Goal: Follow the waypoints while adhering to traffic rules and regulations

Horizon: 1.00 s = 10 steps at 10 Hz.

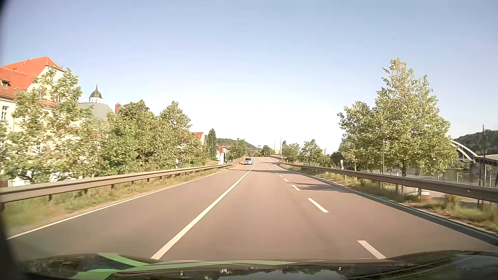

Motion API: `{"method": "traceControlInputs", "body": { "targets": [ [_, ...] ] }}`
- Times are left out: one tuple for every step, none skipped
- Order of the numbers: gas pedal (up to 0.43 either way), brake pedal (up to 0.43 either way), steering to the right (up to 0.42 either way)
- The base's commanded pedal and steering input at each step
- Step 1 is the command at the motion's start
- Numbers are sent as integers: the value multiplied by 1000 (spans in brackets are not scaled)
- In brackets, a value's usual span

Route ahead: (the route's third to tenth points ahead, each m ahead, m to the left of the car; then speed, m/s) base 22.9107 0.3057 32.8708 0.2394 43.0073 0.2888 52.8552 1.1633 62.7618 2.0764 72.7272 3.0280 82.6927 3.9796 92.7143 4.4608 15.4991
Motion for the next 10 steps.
{"method": "traceControlInputs", "body": {
  "targets": [
    [150, 0, -4],
    [150, 0, -5],
    [150, 0, -6],
    [150, 0, -6],
    [138, 0, -5],
    [138, 0, -6],
    [138, 0, -6],
    [138, 0, -6],
    [138, 0, -6],
    [138, 0, -6]
  ]
}}
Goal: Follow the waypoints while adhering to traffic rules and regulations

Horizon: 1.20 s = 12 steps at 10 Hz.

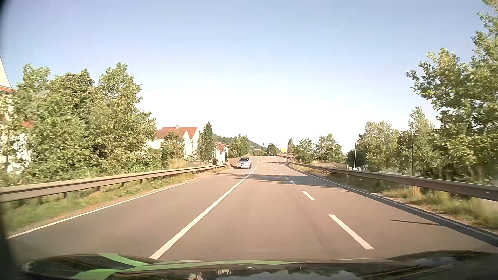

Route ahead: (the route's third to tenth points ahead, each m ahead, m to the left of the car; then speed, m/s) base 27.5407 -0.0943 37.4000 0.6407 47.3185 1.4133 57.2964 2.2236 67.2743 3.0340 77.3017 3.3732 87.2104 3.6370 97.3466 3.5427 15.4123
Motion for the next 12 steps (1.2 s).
{"method": "traceControlInputs", "body": {
  "targets": [
    [138, 0, -6],
    [138, 0, -5],
    [150, 0, -5],
    [150, 0, -4],
    [150, 0, -4],
    [150, 0, -3],
    [150, 0, -3],
    [150, 0, -3],
    [150, 0, -3],
    [150, 0, -1],
    [150, 0, 1],
    [150, 0, 1]
  ]
}}
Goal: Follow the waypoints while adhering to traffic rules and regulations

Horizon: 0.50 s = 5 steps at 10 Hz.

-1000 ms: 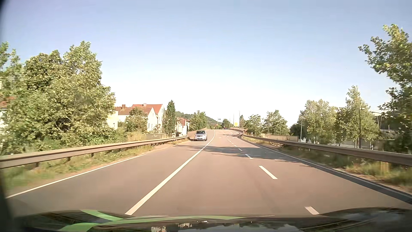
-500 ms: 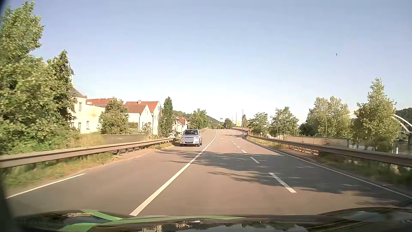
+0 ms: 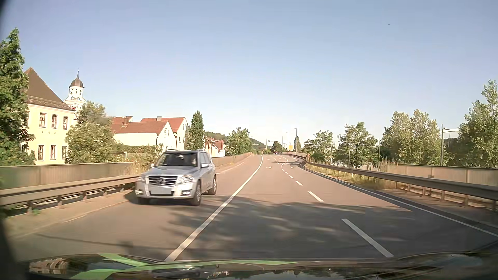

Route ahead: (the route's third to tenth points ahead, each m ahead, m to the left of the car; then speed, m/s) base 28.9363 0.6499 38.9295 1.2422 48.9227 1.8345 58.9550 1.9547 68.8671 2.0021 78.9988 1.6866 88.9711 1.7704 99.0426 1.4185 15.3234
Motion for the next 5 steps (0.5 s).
{"method": "traceControlInputs", "body": {
  "targets": [
    [150, 0, 1],
    [150, 0, 2],
    [150, 0, 2],
    [150, 0, 2],
    [150, 0, 1]
  ]
}}
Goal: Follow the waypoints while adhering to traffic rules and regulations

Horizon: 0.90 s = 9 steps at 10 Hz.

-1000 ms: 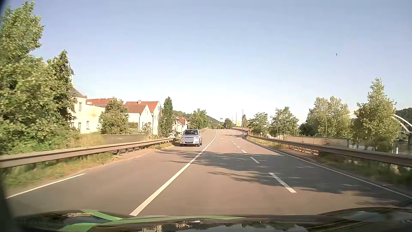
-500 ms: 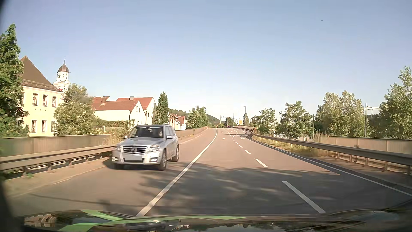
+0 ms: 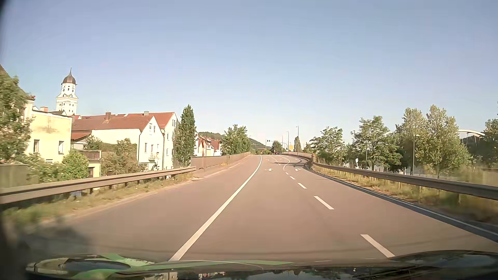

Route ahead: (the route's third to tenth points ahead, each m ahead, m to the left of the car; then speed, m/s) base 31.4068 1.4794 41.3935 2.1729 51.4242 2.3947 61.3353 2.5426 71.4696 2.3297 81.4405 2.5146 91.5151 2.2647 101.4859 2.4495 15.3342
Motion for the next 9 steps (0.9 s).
{"method": "traceControlInputs", "body": {
  "targets": [
    [150, 0, 1],
    [150, 0, 1],
    [150, 0, 2],
    [150, 0, 2],
    [150, 0, 2],
    [150, 0, 3],
    [150, 0, 3],
    [150, 0, 3],
    [150, 0, 3]
  ]
}}
